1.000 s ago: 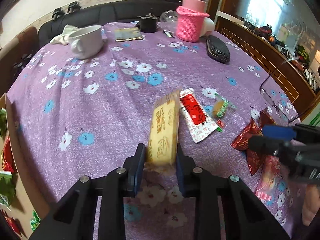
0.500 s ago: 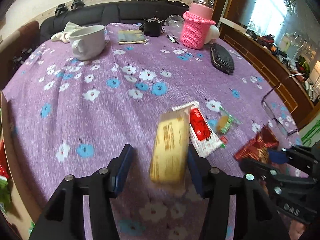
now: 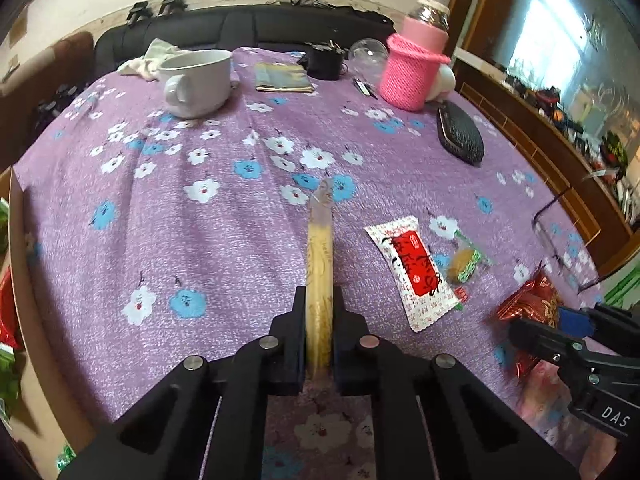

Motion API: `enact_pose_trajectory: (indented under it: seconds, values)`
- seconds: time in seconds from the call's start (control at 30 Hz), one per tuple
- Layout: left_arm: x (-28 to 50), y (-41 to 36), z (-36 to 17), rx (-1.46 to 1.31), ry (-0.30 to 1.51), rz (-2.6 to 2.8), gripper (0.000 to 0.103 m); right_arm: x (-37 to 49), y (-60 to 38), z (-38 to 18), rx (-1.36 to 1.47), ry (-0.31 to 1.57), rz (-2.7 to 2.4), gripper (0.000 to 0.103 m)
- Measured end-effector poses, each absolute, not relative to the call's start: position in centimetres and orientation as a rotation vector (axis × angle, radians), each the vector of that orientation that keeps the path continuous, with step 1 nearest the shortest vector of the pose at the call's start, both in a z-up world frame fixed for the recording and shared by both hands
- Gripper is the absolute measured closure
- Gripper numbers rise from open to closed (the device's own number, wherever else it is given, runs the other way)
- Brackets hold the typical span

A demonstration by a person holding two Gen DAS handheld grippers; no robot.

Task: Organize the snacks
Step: 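Grasp the yellow biscuit packet with the left gripper while the right grasps a red-brown wrapped candy, then lift the biscuit packet and red-brown candy and carry them toward the box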

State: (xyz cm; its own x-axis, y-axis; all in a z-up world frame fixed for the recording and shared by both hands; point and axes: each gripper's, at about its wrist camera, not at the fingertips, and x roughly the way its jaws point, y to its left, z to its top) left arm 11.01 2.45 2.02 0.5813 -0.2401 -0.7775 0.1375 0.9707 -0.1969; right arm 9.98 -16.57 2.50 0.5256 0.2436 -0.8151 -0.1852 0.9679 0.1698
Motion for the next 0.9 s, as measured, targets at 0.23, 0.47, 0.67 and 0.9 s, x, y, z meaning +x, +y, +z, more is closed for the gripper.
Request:
enact_pose_trajectory:
  seconds: [0.23,0.47,0.67,0.9]
  values:
    - [9.8,2.9,3.3,-0.154,0.901,-0.231,0.094,10.0,-16.5,2.8,0.084,0.977,0.274,0.066]
    - [8.1,2.7,4.6,-0.157,0.885,-0.249,0.094,9.6,-16.3,3.2,0.090,0.961,0.294,0.066]
    - [6.1,2.6,5.7,-0.174,0.864,-0.266,0.094,9.5,-16.3,3.3,0.105,0.954,0.307,0.066]
    - [4.4,2.2,6.8,-0.174,0.843,-0.280,0.094,9.5,-16.5,3.6,0.129,0.945,0.326,0.066]
